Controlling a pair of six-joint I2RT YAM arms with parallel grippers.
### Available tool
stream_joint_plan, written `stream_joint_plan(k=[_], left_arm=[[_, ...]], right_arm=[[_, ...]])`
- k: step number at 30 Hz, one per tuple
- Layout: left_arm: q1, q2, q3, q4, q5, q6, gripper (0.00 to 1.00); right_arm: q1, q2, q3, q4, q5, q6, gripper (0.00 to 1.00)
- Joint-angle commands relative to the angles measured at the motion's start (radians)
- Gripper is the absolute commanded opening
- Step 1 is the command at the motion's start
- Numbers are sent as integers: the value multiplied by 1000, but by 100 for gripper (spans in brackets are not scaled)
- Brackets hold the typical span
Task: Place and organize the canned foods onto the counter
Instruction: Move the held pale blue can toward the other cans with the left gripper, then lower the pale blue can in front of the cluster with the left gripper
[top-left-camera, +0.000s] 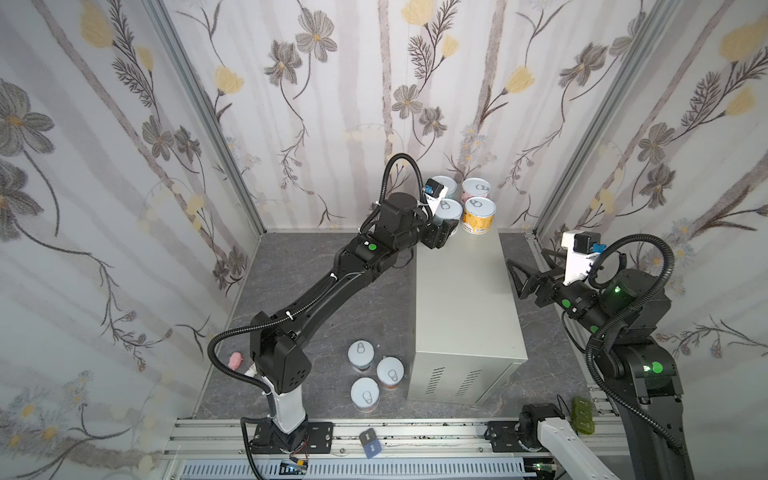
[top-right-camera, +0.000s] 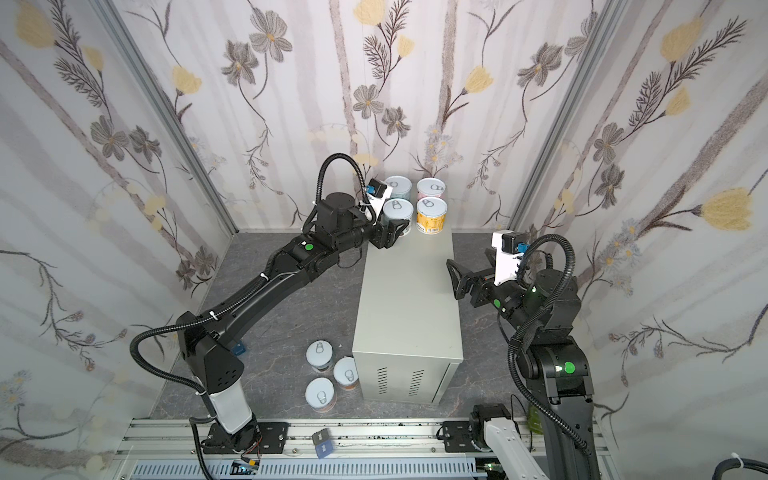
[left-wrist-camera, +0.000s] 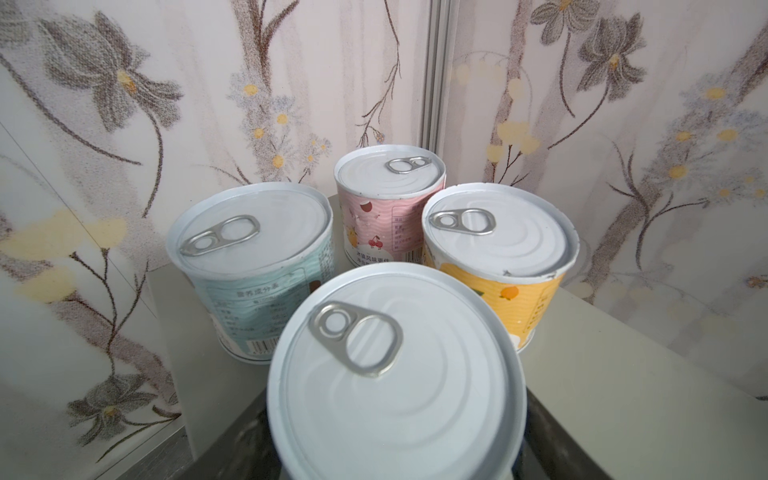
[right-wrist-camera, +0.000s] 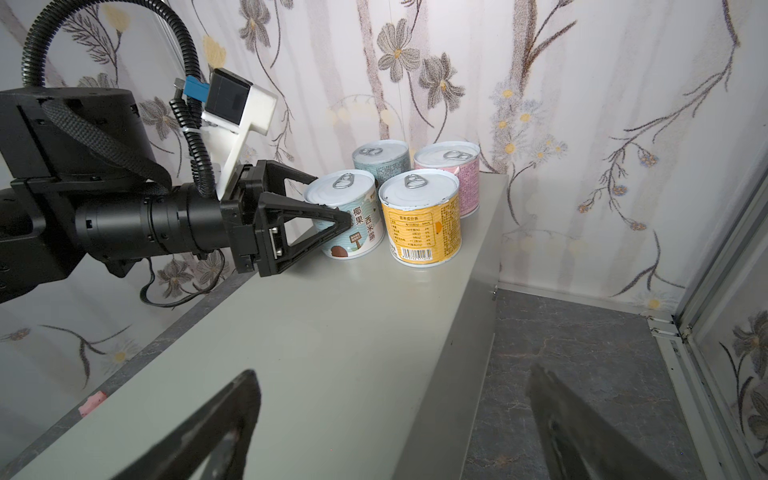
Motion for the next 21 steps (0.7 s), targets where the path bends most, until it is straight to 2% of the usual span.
stream_joint_plan(k=[1,21], left_arm=[[4,15,4,-129,-5,12,74],[8,26,19,-143,1,11,75]], right_arm=[[1,-1,-5,21,17,-15,100],[2,-10,-10,19,16,-16,100]])
